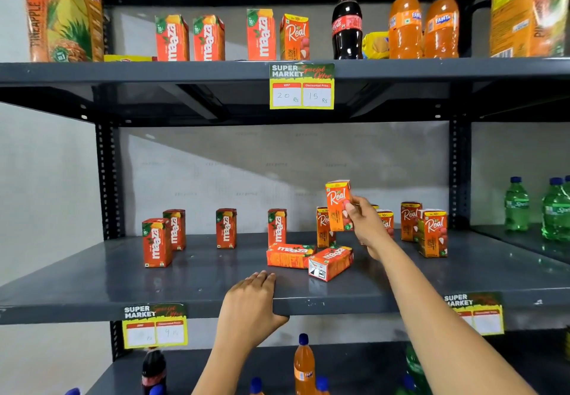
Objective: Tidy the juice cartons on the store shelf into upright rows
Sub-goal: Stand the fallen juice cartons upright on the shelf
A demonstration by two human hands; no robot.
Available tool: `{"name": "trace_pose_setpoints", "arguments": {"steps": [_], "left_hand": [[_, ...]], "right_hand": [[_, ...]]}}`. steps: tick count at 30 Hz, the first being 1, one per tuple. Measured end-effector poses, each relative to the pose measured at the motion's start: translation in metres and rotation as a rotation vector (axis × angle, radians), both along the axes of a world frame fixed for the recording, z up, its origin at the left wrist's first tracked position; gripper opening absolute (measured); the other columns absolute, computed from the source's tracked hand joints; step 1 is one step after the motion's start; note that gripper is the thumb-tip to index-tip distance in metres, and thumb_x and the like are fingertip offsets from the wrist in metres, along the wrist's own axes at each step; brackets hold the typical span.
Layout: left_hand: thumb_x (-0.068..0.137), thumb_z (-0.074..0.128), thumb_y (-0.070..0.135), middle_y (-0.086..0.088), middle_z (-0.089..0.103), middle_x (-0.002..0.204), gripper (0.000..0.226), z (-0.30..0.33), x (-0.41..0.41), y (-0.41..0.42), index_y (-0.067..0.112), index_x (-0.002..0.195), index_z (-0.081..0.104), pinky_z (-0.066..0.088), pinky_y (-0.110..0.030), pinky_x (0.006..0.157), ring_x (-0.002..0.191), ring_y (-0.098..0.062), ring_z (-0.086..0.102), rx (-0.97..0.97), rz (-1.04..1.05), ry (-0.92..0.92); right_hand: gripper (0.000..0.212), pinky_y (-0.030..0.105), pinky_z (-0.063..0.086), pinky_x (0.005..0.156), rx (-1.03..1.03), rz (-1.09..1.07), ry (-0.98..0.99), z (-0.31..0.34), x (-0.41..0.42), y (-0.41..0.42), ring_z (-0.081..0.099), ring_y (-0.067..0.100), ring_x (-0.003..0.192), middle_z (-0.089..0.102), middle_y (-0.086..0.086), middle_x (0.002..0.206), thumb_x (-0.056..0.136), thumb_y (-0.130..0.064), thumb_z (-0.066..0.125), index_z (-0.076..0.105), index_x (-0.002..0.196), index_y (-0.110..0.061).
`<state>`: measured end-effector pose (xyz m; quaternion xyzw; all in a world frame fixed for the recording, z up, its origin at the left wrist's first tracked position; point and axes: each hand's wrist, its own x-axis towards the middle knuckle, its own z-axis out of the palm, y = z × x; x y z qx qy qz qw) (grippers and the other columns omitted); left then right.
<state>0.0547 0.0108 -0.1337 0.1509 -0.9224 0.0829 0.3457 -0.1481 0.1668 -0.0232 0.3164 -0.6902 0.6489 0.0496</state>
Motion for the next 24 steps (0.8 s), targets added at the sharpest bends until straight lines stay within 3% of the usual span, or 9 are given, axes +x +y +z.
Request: {"name": "trace_pose_setpoints", "arguments": {"steps": [4,8,11,18,21,24], "left_hand": [[0.071,0.059,0.061,0.002,0.055,0.134,0.073,0.001,0.001,0.002,0.022,0.132,0.047,0.046,-0.032,0.097,0.117,-0.016,0.055,0.01,-0.008,0.012],[0.071,0.059,0.061,0.001,0.056,0.134,0.073,0.0,0.001,0.002,0.022,0.131,0.048,0.046,-0.033,0.097,0.117,-0.017,0.055,0.011,-0.007,0.014],[0.072,0.057,0.061,0.002,0.054,0.136,0.073,0.0,0.0,0.001,0.022,0.132,0.046,0.044,-0.032,0.098,0.119,-0.016,0.053,0.008,-0.001,0.01],[0.073,0.056,0.062,0.002,0.052,0.138,0.073,0.001,0.0,0.002,0.023,0.134,0.044,0.044,-0.032,0.099,0.121,-0.015,0.052,0.003,0.011,0.001],[0.073,0.056,0.061,0.002,0.052,0.138,0.073,0.001,0.0,0.001,0.023,0.134,0.044,0.044,-0.032,0.099,0.122,-0.015,0.051,0.007,0.011,0.0],[0.071,0.06,0.06,0.0,0.056,0.134,0.072,0.0,-0.001,0.001,0.021,0.131,0.049,0.046,-0.034,0.097,0.118,-0.018,0.055,0.016,-0.002,0.013]], "right_hand": [[0.038,0.034,0.049,0.087,0.237,-0.122,0.071,-0.014,-0.019,-0.004,0.052,0.027,0.122,0.051,0.012,0.136,0.1,-0.023,0.041,0.041,0.136,-0.011],[0.039,0.032,0.046,0.088,0.373,-0.12,0.027,-0.028,-0.025,-0.005,0.05,0.025,0.123,0.051,0.013,0.136,0.1,-0.02,0.041,0.04,0.136,-0.008],[0.046,0.036,0.043,0.096,0.421,-0.094,-0.047,-0.036,-0.023,-0.004,0.044,0.026,0.129,0.045,0.013,0.142,0.099,-0.025,0.041,0.034,0.141,-0.008],[0.046,0.038,0.043,0.1,0.439,-0.016,-0.078,-0.035,-0.009,0.006,0.045,0.025,0.128,0.045,0.013,0.143,0.1,-0.028,0.041,0.035,0.14,-0.006],[0.064,0.04,0.037,0.104,0.584,-0.159,0.018,-0.033,0.003,0.012,0.038,0.028,0.135,0.035,0.014,0.15,0.098,-0.044,0.035,0.02,0.147,-0.006],[0.104,0.046,0.034,0.107,0.486,-0.246,0.026,-0.046,0.023,0.019,0.032,0.032,0.138,0.025,0.013,0.156,0.078,-0.076,0.038,0.004,0.15,-0.01]]}}
